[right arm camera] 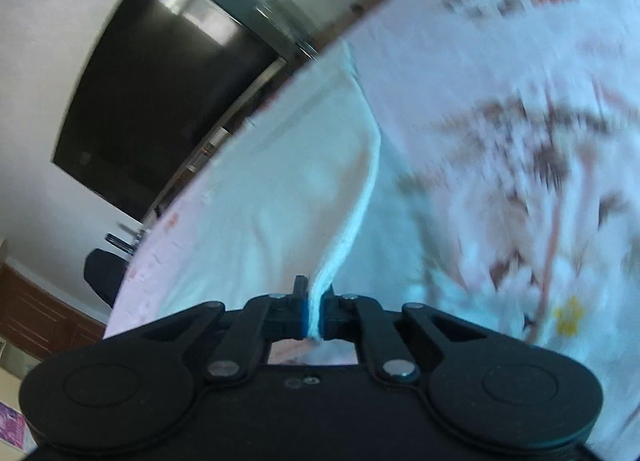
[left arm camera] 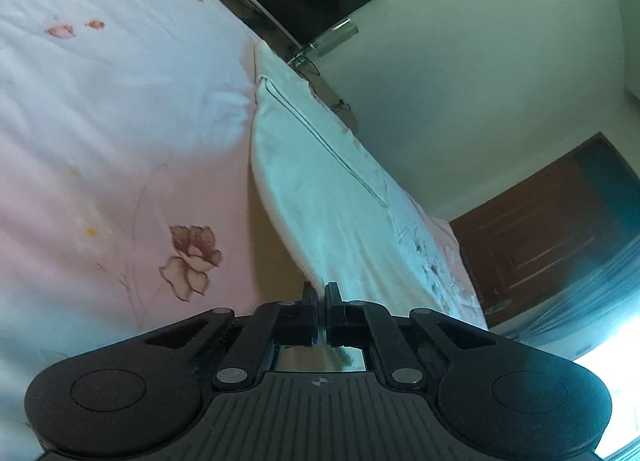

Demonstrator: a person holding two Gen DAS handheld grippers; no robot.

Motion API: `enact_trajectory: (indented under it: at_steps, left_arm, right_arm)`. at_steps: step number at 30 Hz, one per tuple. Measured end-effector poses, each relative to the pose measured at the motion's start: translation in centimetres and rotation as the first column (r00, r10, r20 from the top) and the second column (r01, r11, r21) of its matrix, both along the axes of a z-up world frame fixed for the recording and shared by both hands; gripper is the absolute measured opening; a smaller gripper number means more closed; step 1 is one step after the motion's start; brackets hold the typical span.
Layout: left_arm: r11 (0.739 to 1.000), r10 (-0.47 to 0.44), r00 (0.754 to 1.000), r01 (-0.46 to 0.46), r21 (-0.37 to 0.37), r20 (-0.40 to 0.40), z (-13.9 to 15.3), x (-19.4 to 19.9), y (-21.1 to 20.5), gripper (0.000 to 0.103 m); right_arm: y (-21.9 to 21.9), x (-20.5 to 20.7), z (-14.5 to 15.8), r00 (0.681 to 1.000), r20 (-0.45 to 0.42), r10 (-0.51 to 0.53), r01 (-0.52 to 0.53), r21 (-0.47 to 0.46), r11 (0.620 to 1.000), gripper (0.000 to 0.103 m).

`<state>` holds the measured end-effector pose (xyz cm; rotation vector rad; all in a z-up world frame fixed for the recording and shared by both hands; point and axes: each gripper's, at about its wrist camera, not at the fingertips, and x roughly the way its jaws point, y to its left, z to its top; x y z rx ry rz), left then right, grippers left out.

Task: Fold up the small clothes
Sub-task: 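Grasp the sweater's side edge with both grippers and lift it toward the center, then carry the side edge over the sweater body with both grippers and lay it down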

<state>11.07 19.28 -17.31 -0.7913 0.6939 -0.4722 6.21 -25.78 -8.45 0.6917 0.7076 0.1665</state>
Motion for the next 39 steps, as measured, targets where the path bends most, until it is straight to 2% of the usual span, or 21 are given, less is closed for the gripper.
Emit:
enact_trajectory:
  at_steps: [3, 5, 6, 9, 14, 18, 21, 23, 26, 28, 31, 32, 34, 35, 36, 39]
  left_arm:
    - [1.0, 0.003, 0.997, -0.001, 0.022, -0.076, -2.0, 0.2, 0.1, 0.004]
    - [0.999, 0.004, 0.993, 0.0, 0.039, -0.117, -3.7, 0.1, -0.3, 0.004]
    - [1.0, 0.018, 0.994, -0.017, 0.007, -0.108, -3.9, -0.2, -0.1, 0.004]
    - [1.0, 0.012, 0.993, -0.014, -0.019, -0.119, -3.6, -0.6, -0.2, 0.004]
    - [0.997, 0.015, 0.989, -0.026, -0.071, -0.148, -4.0, 0.0, -0.5, 0.004]
    - [0.994, 0.024, 0.987, -0.041, -0.105, -0.158, -4.5, -0.1, -0.7, 0.004]
    - [0.997, 0.025, 0.988, -0.036, -0.067, -0.154, -4.4, -0.1, -1.2, 0.004]
    - [0.998, 0.028, 0.99, -0.037, -0.06, -0.139, -4.2, -0.5, -1.3, 0.003]
    - [0.995, 0.033, 0.994, -0.042, -0.086, -0.106, -3.5, -1.1, -1.0, 0.003]
    - [0.993, 0.041, 0.996, -0.049, -0.107, -0.079, -3.1, -1.5, -0.6, 0.003]
    - [0.996, 0.058, 0.993, -0.064, -0.055, -0.105, -3.6, -1.5, -0.2, 0.003]
    - [0.997, 0.064, 0.99, -0.068, -0.033, -0.127, -4.2, -1.3, -0.1, 0.003]
    - [0.996, 0.065, 0.991, -0.072, -0.052, -0.119, -4.7, -1.3, 0.0, 0.003]
    - [0.997, 0.065, 0.991, -0.07, -0.039, -0.116, -4.4, -1.2, -0.1, 0.003]
    - [0.997, 0.062, 0.992, -0.066, -0.039, -0.112, -4.1, -1.2, -0.3, 0.003]
    - [0.995, 0.066, 0.994, -0.073, -0.073, -0.083, -3.0, -1.0, -0.2, 0.003]
  right_arm:
    - [-0.3, 0.0, -0.9, 1.0, -0.005, 0.004, -0.004, -0.003, 1.0, 0.006]
    - [-0.6, 0.3, -3.3, 0.997, -0.076, 0.003, -0.003, -0.004, 1.0, 0.006]
    - [-0.6, 0.6, -4.6, 0.991, -0.136, -0.001, 0.001, -0.006, 1.0, 0.006]
    - [-1.3, 0.0, -5.9, 0.991, -0.129, -0.033, 0.047, 0.101, 0.994, 0.006]
    - [-1.9, 0.2, -5.9, 0.994, -0.104, -0.025, 0.04, 0.141, 0.989, 0.019]
    - [-3.1, 0.5, -6.1, 0.993, -0.106, -0.052, 0.071, 0.188, 0.98, 0.018]
    - [-3.6, 0.5, -6.5, 0.992, -0.111, -0.062, 0.086, 0.235, 0.968, 0.021]
    - [-3.8, 0.5, -6.6, 0.99, -0.131, -0.058, 0.085, 0.207, 0.975, 0.008]
    - [-3.7, -0.3, -6.1, 0.993, -0.105, -0.052, 0.069, 0.166, 0.984, 0.006]
    - [-3.3, -0.7, -5.1, 0.997, -0.057, -0.046, 0.054, 0.157, 0.986, 0.006]
    - [-3.4, -1.1, -3.9, 0.999, 0.006, -0.036, 0.034, 0.171, 0.985, 0.006]
    - [-3.4, -1.0, -4.0, 0.999, -0.005, -0.037, 0.037, 0.151, 0.988, 0.006]
    - [-3.6, -0.3, -5.3, 0.994, -0.106, -0.04, 0.051, 0.095, 0.994, 0.005]
    - [-3.8, -0.2, -6.2, 0.991, -0.131, -0.039, 0.053, 0.107, 0.993, 0.004]
    - [-4.1, -0.3, -6.4, 0.991, -0.126, -0.048, 0.065, 0.136, 0.989, 0.004]
    - [-3.8, -0.6, -5.2, 0.995, -0.088, -0.045, 0.054, 0.11, 0.992, 0.005]
